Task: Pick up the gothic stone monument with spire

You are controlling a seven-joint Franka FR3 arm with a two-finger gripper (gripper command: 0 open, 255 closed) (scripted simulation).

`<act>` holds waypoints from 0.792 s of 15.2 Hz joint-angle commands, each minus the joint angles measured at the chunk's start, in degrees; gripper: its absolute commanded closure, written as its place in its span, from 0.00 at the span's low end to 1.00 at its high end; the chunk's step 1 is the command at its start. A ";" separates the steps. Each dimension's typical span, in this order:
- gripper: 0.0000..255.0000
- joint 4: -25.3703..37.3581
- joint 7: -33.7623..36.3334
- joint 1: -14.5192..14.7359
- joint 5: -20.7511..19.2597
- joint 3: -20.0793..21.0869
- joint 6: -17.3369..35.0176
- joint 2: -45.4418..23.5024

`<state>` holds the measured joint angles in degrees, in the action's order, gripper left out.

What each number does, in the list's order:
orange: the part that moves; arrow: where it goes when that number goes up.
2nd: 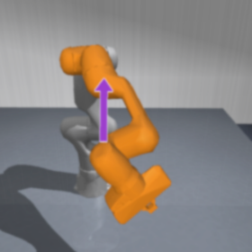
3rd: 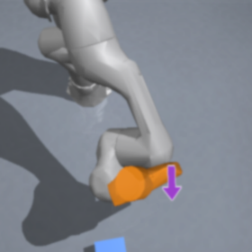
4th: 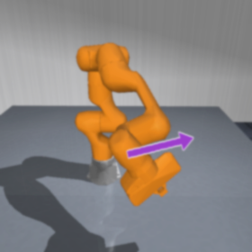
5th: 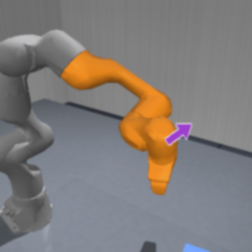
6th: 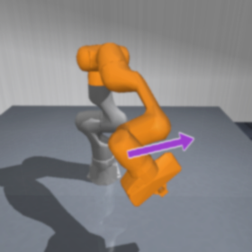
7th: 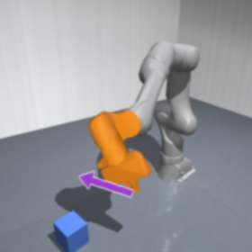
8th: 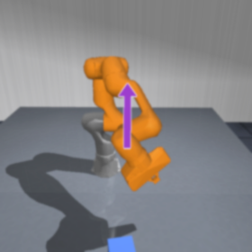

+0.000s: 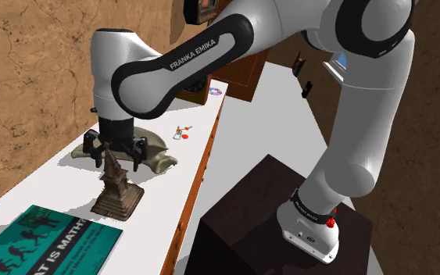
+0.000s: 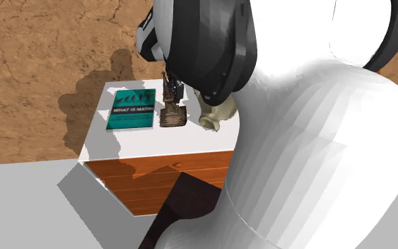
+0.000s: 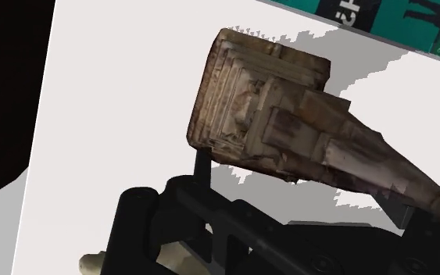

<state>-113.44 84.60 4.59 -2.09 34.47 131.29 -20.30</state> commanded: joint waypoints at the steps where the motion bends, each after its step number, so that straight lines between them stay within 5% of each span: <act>1: 0.00 -0.35 0.08 0.15 -0.48 -0.31 1.06 -0.78; 2: 0.00 -0.36 0.08 0.15 -0.48 -0.31 1.06 -0.77; 3: 1.00 -0.43 0.07 0.15 -0.49 -0.32 1.13 -0.78; 12: 1.00 -0.35 0.08 0.16 -0.48 -0.31 1.06 -0.78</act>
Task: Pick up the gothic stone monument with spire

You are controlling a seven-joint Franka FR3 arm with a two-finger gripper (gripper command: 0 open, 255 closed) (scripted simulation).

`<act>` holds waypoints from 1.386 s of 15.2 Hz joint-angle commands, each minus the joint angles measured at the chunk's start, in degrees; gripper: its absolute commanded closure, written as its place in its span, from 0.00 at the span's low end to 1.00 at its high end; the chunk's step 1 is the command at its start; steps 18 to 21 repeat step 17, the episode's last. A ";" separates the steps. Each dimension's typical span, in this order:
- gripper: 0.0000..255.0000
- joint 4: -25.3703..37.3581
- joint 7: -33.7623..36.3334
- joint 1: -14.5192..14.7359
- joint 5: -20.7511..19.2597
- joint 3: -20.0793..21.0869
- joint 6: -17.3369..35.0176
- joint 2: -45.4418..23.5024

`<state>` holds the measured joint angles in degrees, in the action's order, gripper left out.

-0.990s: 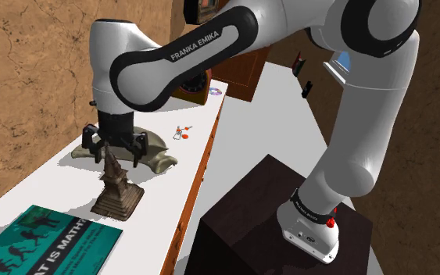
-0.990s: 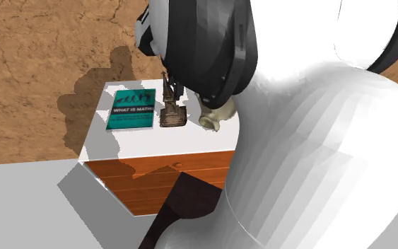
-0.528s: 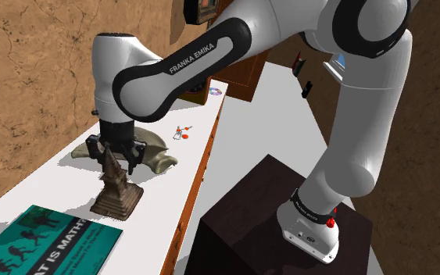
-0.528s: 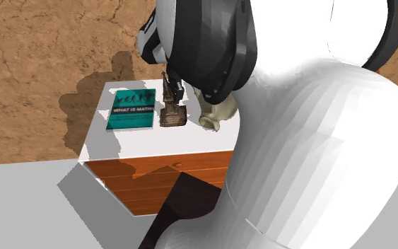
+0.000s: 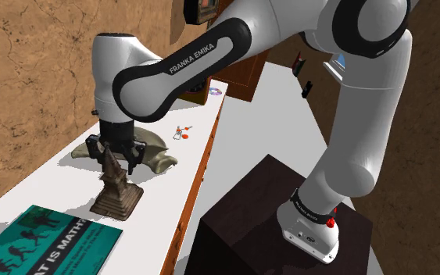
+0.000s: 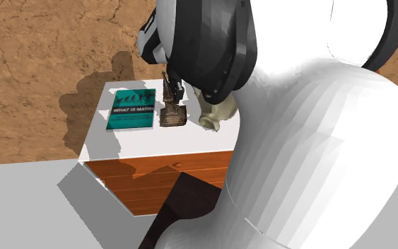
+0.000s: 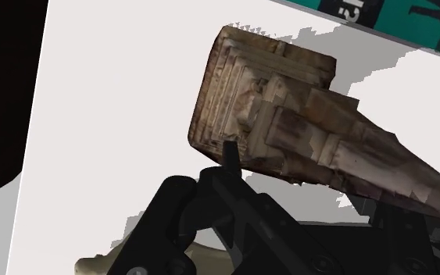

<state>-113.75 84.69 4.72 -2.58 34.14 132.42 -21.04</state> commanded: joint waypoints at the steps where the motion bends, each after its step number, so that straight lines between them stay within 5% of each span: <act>1: 1.00 0.15 -0.13 -0.14 0.32 0.20 -0.71 0.47; 15: 1.00 4.27 -1.42 -1.80 4.02 1.96 -10.03 6.48; 21: 1.00 4.32 -1.44 -1.81 4.05 1.97 -10.13 6.54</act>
